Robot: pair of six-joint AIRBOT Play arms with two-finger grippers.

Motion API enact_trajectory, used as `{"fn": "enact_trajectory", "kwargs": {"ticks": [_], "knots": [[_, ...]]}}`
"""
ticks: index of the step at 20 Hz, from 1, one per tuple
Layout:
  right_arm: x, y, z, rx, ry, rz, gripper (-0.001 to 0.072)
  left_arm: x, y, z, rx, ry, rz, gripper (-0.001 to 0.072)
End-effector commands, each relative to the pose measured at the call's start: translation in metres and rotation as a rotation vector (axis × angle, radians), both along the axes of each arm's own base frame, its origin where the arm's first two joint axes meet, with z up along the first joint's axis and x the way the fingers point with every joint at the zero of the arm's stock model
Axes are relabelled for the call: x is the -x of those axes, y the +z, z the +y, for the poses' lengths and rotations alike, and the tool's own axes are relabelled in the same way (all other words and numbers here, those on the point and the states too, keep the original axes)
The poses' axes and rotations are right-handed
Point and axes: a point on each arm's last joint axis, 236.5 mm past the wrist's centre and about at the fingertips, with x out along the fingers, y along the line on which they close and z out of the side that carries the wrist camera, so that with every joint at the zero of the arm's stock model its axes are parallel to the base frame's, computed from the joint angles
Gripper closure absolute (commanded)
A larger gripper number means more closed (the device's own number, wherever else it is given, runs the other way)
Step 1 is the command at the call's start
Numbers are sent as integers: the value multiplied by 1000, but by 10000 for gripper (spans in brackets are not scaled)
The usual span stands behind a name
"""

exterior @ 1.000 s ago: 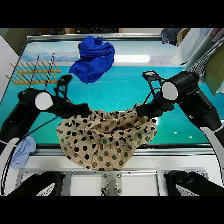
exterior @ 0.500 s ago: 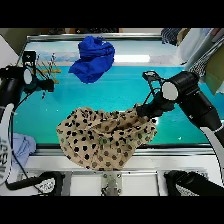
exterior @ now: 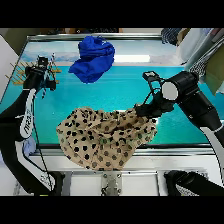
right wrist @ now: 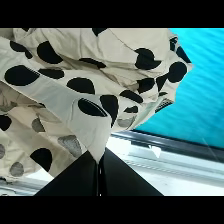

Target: Fold the clothes and pants, and hang the long-sleeved shirts on hangers.

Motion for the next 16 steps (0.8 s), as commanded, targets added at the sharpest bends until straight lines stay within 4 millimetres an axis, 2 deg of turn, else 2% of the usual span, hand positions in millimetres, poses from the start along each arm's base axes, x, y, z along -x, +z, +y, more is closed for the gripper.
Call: {"fn": "enact_trajectory", "kwargs": {"ticks": [1, 3, 8, 11, 12, 13, 14, 16], "knots": [[1, 0, 2, -7, 2, 4, 698, -17, -23, 18, -30, -3, 21, -2], [1, 0, 2, -6, 2, 4, 699, -19, -32, 21, -31, -2, 30, -2], [1, -1, 2, -6, 2, 5, 698, -12, -58, 33, -25, 21, 75, -1], [1, -1, 2, -6, 2, 5, 698, -11, -61, 32, -20, 21, 78, -1], [1, -1, 2, -6, 2, 5, 698, -12, -61, 31, -16, 20, 74, 16], [1, -1, 2, -6, 2, 5, 698, -12, -61, 31, -16, 21, 74, 140], [1, -1, 2, -6, 2, 5, 698, -12, -62, 30, -16, 22, 77, 213], [2, -1, 1, -3, 2, 9, 698, -11, -62, 31, -15, 27, 78, 232]]}}
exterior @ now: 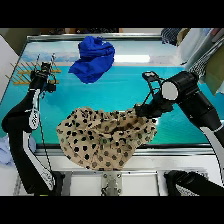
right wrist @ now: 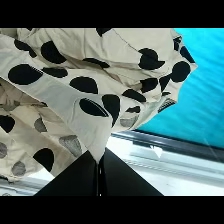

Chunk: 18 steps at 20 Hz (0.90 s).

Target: Fold the clothes and pants, and hang the long-sleeved shirts on hangers.

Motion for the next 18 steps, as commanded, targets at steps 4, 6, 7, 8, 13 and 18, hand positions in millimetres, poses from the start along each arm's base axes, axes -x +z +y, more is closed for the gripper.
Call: {"fn": "enact_trajectory", "kwargs": {"ticks": [4, 6, 7, 8, 13, 18], "knots": [[6, -1, -3, 13, 2, 24, 699, 5, -3, 0, 10, 19, 14, 661], [6, -1, -3, 14, 2, 24, 698, 5, -3, 0, 9, 20, 15, 697], [6, -1, -3, 14, 2, 24, 698, 6, -3, 0, 9, 22, 18, 697], [6, -1, -3, 13, 2, 24, 698, 7, -3, 0, 9, 25, 23, 697], [6, -1, -3, 15, 2, 26, 698, 4, 24, -7, 4, 19, -9, 697], [7, -1, -5, 21, 1, 31, 698, 6, 82, -23, -5, 10, -69, 697]]}}
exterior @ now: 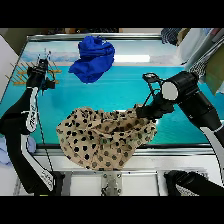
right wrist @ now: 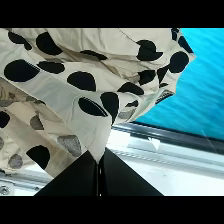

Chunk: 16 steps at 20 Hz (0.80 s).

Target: Fold the clothes and pants, and hang the long-sleeved shirts on hangers.

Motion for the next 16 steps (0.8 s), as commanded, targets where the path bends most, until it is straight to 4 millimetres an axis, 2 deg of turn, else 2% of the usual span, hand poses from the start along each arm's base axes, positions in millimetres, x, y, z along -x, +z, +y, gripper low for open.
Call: {"fn": "enact_trajectory", "kwargs": {"ticks": [1, 7, 9, 11, 13, 16], "knots": [[1, 0, -1, 4, 0, 2, 698, 3, 40, -13, -7, -9, -37, 697], [1, 3, -1, 1, 15, -7, 698, 12, 112, -48, -12, -46, -118, 697], [-2, 5, 1, -10, 13, -25, 698, 23, 134, -71, 4, -80, -119, 697], [-6, 7, 3, -22, 11, -47, 698, 36, 151, -111, 72, -205, -89, 697], [-6, 9, 3, -27, 10, -56, 698, 54, 165, -166, 185, -429, -42, 697], [-5, 15, 2, -36, 9, -71, 698, 110, 183, -248, 421, -846, 76, 697]]}}
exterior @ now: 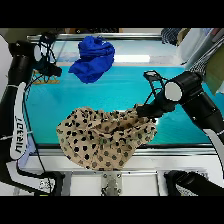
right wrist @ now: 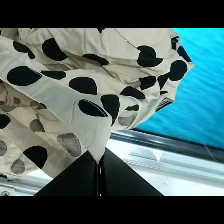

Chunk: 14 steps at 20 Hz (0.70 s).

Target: Fold the clothes and pants, and hang the long-sleeved shirts on hangers.

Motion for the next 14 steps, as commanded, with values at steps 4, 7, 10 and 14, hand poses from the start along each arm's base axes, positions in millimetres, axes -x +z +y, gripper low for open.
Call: {"fn": "enact_trajectory", "kwargs": {"ticks": [4, 7, 10, 14], "knots": [[2, 12, -1, -28, -45, -33, 698, 137, 48, -134, 497, -776, 281, 697], [4, 15, -1, -40, -71, -33, 698, 139, 46, -122, 491, -754, 300, 697], [6, 21, -2, -53, -96, -46, 698, 135, 46, -109, 493, -733, 289, 698], [8, 28, -3, -68, -114, -61, 698, 131, 52, -98, 501, -854, 210, 699]]}}
